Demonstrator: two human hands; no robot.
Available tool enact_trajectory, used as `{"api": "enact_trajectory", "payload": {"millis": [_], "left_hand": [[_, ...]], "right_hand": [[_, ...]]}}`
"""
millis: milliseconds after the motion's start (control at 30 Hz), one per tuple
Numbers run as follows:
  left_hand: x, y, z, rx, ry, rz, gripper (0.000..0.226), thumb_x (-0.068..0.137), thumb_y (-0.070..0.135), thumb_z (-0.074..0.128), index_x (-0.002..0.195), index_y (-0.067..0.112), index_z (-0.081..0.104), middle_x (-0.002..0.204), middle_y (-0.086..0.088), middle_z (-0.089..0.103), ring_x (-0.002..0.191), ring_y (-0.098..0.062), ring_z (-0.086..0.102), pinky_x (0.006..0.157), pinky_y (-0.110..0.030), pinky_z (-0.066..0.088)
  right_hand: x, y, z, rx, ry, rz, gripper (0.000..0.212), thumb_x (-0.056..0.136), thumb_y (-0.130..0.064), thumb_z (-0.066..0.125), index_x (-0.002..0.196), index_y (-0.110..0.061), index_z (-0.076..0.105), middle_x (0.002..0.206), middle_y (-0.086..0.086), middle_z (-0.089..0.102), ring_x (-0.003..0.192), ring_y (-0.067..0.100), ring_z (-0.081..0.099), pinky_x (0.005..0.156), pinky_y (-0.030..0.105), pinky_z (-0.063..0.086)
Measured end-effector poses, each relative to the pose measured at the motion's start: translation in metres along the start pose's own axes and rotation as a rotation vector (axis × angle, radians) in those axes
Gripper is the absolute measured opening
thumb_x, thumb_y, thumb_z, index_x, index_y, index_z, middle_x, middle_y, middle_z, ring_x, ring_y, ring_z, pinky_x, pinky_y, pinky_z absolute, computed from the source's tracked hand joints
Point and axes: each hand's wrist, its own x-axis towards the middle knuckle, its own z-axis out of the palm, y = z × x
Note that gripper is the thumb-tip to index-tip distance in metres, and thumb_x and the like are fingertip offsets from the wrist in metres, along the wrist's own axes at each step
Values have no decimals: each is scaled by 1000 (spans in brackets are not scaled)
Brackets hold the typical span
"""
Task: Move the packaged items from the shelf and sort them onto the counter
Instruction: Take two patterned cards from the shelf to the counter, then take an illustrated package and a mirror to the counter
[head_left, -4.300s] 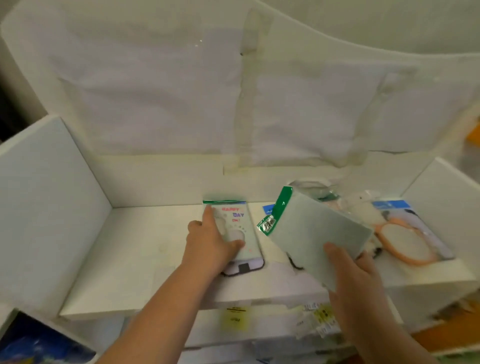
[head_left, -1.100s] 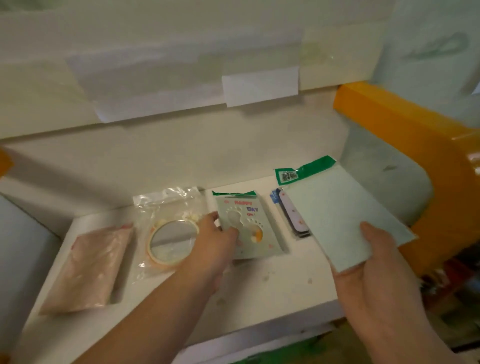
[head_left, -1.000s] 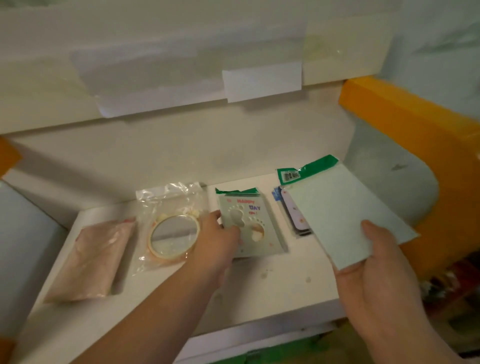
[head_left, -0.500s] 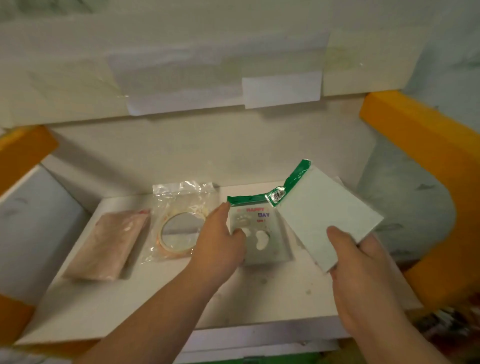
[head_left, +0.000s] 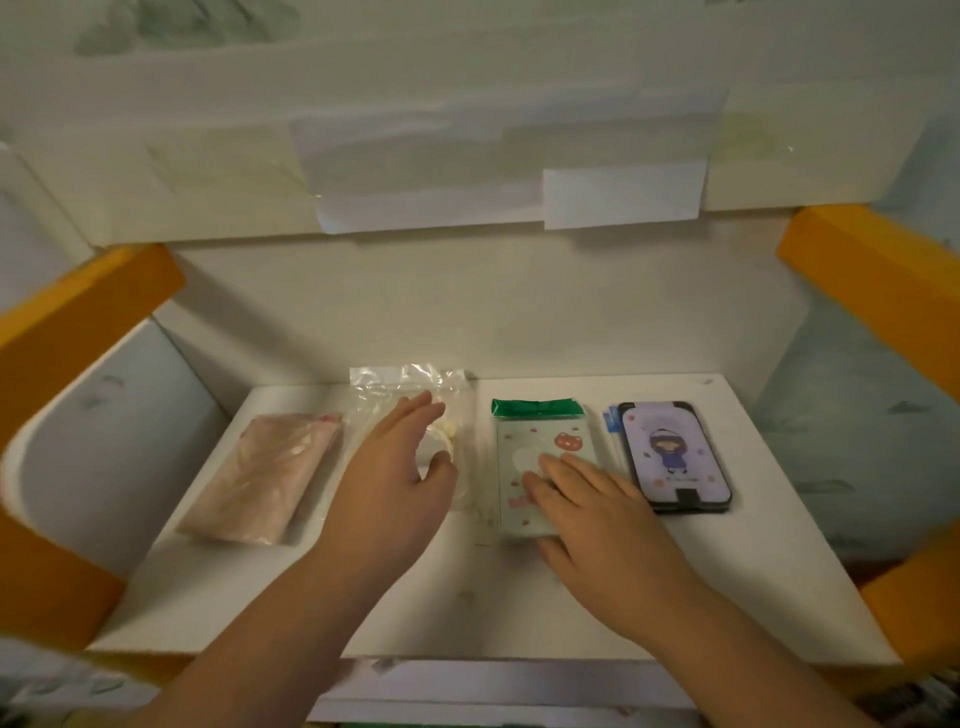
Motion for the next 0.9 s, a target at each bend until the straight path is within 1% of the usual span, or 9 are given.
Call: {"api": "enact_trajectory", "payload": {"millis": [67, 133, 433, 567, 633, 700, 733, 800, 900], "left_hand": [[0, -3, -1, 33, -6, 5, 50, 92, 15, 58, 141, 22, 53, 152, 15, 41, 143, 0, 30, 108, -10, 15], [0, -3, -2, 50, -12, 8, 52, 92, 17, 58, 143, 23, 50, 154, 14, 40, 143, -1, 30, 108, -10, 15], [-4, 1, -11, 132, -59, 59, 53, 93, 23, 57, 145, 24, 47, 154, 12, 40, 142, -4, 33, 109, -13, 18], [-6, 1, -25, 180, -47, 81, 51, 92, 26, 58, 143, 27, 50, 153, 14, 40, 141, -6, 34, 110, -15, 18], [-7, 0, -37, 240, -23, 109, 48, 93, 28, 58, 141, 29, 52, 150, 17, 43, 140, -7, 36, 109, -11, 15], [-11, -1, -55, 294, 44, 137, 45, 93, 28, 58, 137, 30, 56, 144, 17, 49, 132, -2, 39, 102, 2, 5], [-13, -2, -65, 293, 64, 134, 44, 93, 28, 58, 136, 30, 56, 142, 17, 52, 128, 0, 39, 103, 2, 8], [-20, -7, -86, 280, 98, 130, 43, 92, 28, 58, 135, 30, 56, 138, 16, 54, 126, -1, 41, 112, -15, 27], [-40, -17, -122, 289, 204, 123, 40, 89, 24, 62, 129, 24, 62, 128, 11, 59, 118, -1, 43, 100, -16, 33]], "right_hand": [[-1, 3, -4, 89, -70, -9, 63, 92, -61, 44, 147, -31, 38, 158, -10, 31, 147, 14, 26, 115, 33, 16], [0, 5, -8, 117, -89, -25, 64, 92, -65, 35, 147, -34, 35, 157, -14, 29, 145, 9, 23, 117, 31, 19], [9, 4, -37, 271, -179, 21, 50, 96, -53, 49, 143, -35, 44, 148, -19, 40, 136, 5, 37, 103, 23, 34], [12, -1, -51, 414, -19, 83, 40, 97, -40, 53, 137, -36, 50, 138, -21, 48, 115, -3, 48, 92, 13, 37], [17, -4, -52, 450, 74, 98, 32, 97, -38, 54, 129, -37, 54, 126, -22, 53, 111, -2, 52, 92, 18, 44], [25, -12, -54, 485, 117, 112, 27, 96, -36, 57, 122, -40, 57, 120, -21, 54, 110, 1, 55, 93, 28, 50], [30, -18, -56, 518, 122, 115, 23, 95, -33, 58, 116, -43, 58, 116, -20, 56, 109, 5, 57, 94, 34, 51], [40, -34, -62, 549, 142, 84, 22, 93, -30, 61, 112, -42, 59, 112, -19, 56, 106, 7, 58, 93, 37, 52], [56, -69, -72, 517, 192, 8, 29, 90, -38, 60, 119, -38, 60, 115, -25, 53, 108, 2, 54, 93, 30, 48]]}}
